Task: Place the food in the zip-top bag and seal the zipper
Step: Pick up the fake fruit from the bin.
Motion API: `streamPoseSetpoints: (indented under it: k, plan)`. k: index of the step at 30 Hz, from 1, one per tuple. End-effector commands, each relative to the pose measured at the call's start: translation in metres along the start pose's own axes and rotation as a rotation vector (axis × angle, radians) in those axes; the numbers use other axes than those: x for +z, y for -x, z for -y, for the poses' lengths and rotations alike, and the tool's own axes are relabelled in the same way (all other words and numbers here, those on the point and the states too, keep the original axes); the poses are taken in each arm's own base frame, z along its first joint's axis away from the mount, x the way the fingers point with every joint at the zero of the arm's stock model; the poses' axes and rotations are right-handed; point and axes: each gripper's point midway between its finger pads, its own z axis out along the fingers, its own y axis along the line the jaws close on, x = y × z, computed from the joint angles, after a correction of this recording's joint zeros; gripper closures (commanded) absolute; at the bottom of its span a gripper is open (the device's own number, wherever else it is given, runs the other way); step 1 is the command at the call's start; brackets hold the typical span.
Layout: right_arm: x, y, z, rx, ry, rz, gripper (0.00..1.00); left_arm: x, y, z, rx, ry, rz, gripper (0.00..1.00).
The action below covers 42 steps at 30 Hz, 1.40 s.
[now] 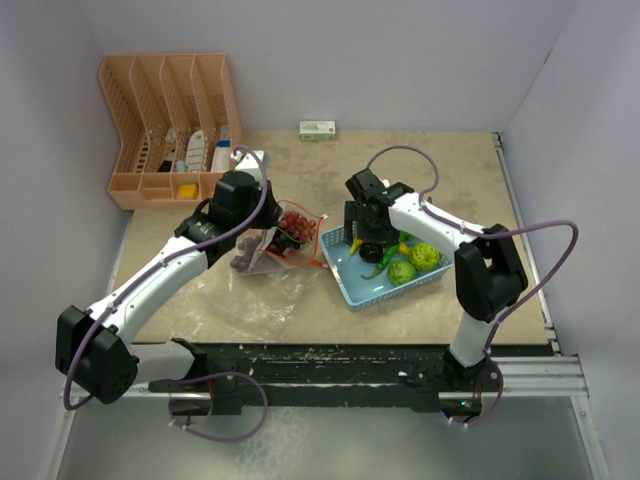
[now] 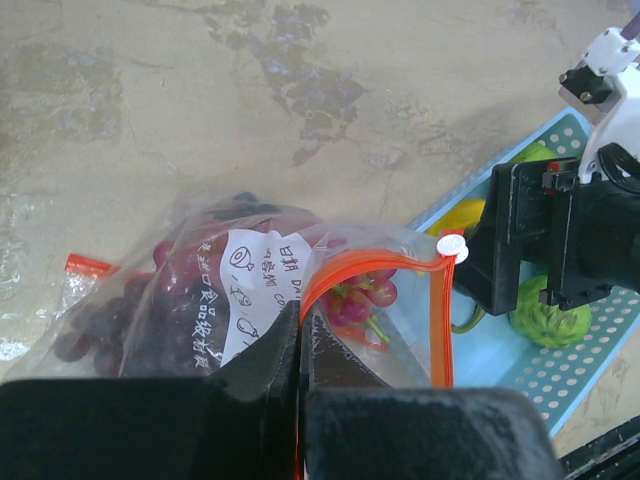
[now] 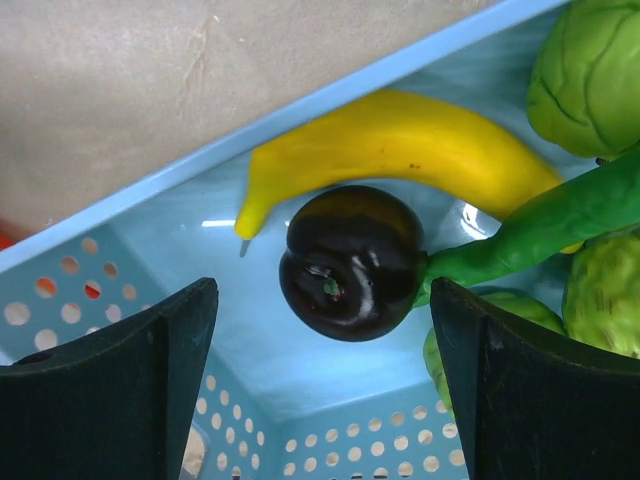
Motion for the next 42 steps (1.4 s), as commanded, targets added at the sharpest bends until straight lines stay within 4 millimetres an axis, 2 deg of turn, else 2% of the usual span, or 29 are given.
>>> streamPoseSetpoints:
  k: [1,9,15,19,21,23,26,28,30,33,36,42]
  plan:
    - [0.005,-0.005,0.008,0.031,-0.048,0.003,0.11,-0.005,0.020,0.011,-0.003,-0.044,0.067,1.00]
    - [0.025,-0.022,0.015,0.038,-0.086,-0.034,0.17,-0.004,0.018,0.010,-0.001,-0.038,0.064,1.00]
    - [0.031,-0.018,0.021,0.027,-0.124,-0.010,0.27,-0.004,0.018,0.009,0.001,-0.034,0.061,1.00]
    - [0.027,-0.016,0.019,0.029,-0.112,-0.001,0.48,-0.004,0.019,0.008,0.003,-0.028,0.063,1.00]
    - [0.024,-0.016,0.019,0.033,-0.105,0.000,0.65,-0.004,0.019,0.008,0.002,-0.028,0.063,1.00]
    - [0.017,-0.015,0.020,0.035,-0.101,0.006,0.76,-0.004,0.019,0.008,0.002,-0.028,0.061,1.00]
    - [-0.002,-0.008,0.023,0.045,-0.092,0.031,0.82,-0.005,0.019,0.009,0.001,-0.030,0.060,1.00]
    - [-0.027,0.010,0.021,0.035,-0.054,0.106,0.82,-0.004,0.019,0.009,-0.002,-0.032,0.060,1.00]
    - [-0.053,0.024,0.008,0.023,0.052,0.173,0.83,-0.003,0.018,0.010,-0.003,-0.035,0.058,1.00]
    - [-0.094,0.038,-0.015,-0.006,0.246,0.264,0.86,-0.002,0.018,0.010,-0.006,-0.037,0.057,1.00]
    - [-0.128,0.040,-0.045,-0.042,0.440,0.322,0.86,-0.001,0.019,0.012,-0.010,-0.042,0.056,1.00]
    - [-0.167,0.024,-0.114,-0.144,0.648,0.368,0.88,-0.002,0.025,0.017,-0.009,-0.056,0.063,1.00]
